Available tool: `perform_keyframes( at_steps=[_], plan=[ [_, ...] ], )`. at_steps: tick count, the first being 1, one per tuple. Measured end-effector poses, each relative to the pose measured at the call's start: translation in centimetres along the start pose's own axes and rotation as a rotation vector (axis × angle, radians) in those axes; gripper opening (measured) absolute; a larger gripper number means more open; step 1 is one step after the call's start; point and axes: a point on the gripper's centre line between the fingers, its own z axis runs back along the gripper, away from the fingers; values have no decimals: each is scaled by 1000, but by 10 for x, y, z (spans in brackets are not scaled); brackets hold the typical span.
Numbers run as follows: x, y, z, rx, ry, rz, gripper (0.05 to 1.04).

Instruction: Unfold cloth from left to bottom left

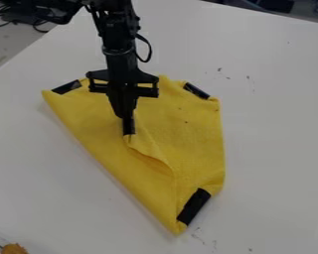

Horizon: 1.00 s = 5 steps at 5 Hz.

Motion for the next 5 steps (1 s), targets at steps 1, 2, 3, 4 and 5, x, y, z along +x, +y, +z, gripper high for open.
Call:
perform_keyframes(
  at_steps=[1,2,3,4,5],
  plan=[
    [2,-1,2,8,0,-9,478],
    [1,-3,0,-4,-10,1,787],
    [-2,2,-4,-14,-12,17,1002],
    [-6,5,-8,-31,-8,34,1004],
    [-10,9,-13,-35,-4,43,952]
  ],
)
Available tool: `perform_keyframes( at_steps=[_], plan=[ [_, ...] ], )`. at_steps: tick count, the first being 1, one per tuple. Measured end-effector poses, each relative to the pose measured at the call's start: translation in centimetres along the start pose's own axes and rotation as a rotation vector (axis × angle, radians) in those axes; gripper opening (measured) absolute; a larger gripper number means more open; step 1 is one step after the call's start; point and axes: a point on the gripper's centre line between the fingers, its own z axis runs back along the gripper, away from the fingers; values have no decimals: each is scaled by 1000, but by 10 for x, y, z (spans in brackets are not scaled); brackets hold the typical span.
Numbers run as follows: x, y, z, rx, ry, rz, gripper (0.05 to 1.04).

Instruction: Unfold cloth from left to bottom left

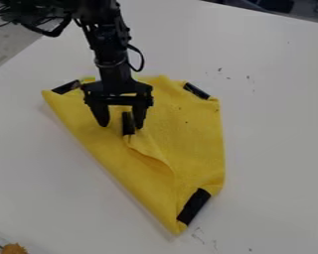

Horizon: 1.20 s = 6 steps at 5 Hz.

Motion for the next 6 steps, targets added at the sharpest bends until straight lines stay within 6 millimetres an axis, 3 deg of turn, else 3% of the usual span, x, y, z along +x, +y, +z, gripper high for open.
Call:
perform_keyframes(
  at_steps=[2,3,4,5,6],
  plan=[
    [0,0,0,-5,3,13,371],
    [-2,0,-1,-5,11,15,172],
    [-2,0,0,-1,20,18,79],
    [-2,0,1,15,23,26,64],
    [-4,1,31,63,-31,44,63]
  ],
)
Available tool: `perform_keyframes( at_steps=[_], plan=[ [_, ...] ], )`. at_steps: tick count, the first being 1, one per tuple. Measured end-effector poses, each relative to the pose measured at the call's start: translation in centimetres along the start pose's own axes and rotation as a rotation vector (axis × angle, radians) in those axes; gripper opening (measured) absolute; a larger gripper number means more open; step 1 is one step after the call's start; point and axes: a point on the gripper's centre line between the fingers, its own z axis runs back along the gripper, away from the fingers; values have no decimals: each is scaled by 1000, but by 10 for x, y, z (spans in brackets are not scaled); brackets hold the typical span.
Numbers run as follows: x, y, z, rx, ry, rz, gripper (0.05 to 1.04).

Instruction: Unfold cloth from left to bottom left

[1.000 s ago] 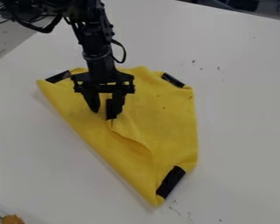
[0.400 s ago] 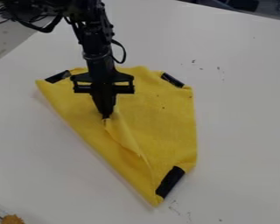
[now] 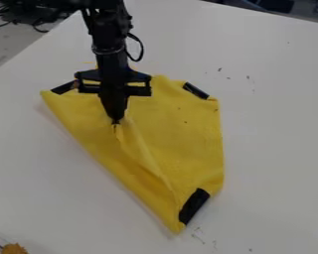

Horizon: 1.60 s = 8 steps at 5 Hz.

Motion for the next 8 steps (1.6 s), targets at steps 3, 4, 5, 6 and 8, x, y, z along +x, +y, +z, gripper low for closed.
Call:
perform_keyframes(
  at_steps=[3,4,5,6,8],
  plan=[
    [-37,97,27,-33,-137,254,63],
    [-55,126,4,-53,-92,327,62],
    [-72,139,-12,-62,-57,387,62],
    [-90,145,-22,-59,-39,454,62],
    [-103,148,-34,-52,-24,505,241]
  ],
)
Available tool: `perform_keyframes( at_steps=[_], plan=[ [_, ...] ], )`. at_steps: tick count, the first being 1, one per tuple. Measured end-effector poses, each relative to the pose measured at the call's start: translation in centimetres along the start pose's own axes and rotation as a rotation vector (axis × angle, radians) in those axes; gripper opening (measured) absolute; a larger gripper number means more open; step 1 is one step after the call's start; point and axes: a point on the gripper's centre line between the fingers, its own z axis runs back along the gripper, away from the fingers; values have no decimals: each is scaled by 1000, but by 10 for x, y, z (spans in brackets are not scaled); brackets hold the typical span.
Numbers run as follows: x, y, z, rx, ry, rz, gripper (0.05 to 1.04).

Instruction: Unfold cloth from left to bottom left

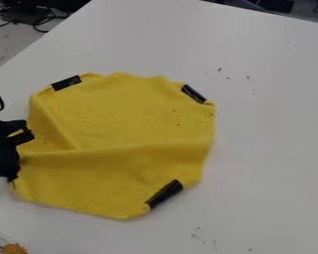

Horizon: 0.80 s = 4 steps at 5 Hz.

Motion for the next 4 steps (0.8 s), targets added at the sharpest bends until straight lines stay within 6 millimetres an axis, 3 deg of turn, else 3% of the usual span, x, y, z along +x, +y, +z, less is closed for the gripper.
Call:
perform_keyframes(
  at_steps=[3,4],
  plan=[
    [-9,29,-1,114,-17,67,888],
    [-12,39,2,212,-4,107,1001]
  ],
)
